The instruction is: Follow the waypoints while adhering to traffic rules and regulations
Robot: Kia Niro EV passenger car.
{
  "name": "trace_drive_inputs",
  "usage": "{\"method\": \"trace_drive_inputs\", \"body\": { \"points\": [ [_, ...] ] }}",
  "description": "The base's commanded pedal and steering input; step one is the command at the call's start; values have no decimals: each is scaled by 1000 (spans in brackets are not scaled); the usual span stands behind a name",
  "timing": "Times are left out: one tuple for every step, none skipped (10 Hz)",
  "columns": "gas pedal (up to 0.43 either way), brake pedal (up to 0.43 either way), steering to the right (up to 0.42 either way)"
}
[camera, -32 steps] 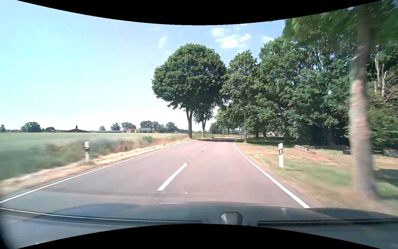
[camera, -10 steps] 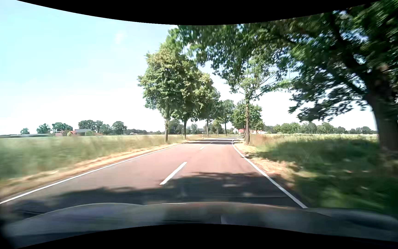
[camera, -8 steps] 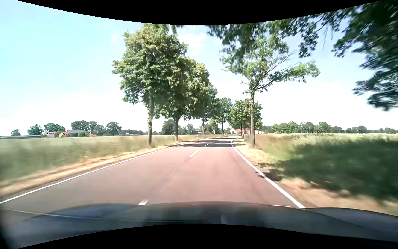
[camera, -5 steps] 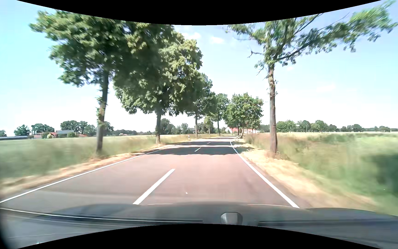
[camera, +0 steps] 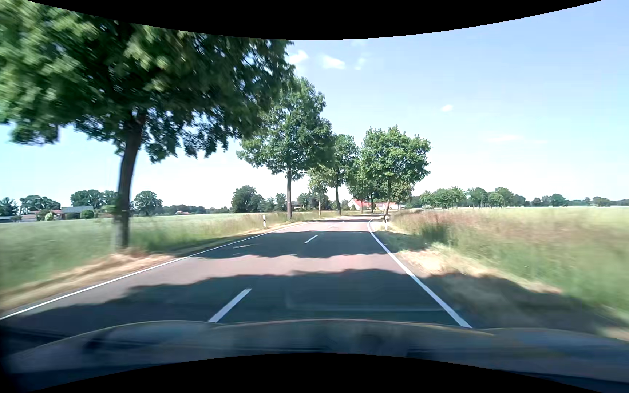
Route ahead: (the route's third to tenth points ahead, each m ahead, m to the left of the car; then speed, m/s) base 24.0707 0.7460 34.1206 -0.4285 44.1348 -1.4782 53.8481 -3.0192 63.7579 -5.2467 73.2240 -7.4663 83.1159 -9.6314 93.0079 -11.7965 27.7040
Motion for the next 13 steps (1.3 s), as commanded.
{"method": "trace_drive_inputs", "body": {
  "points": [
    [350, 6, 20],
    [350, 6, 23],
    [350, 6, 25],
    [350, 6, 26],
    [350, 6, 25],
    [339, 6, 25],
    [240, 6, 26],
    [0, 6, 27],
    [0, 6, 27],
    [0, 6, 26],
    [0, 6, 25],
    [169, 6, 25],
    [248, 6, 25]
  ]
}}
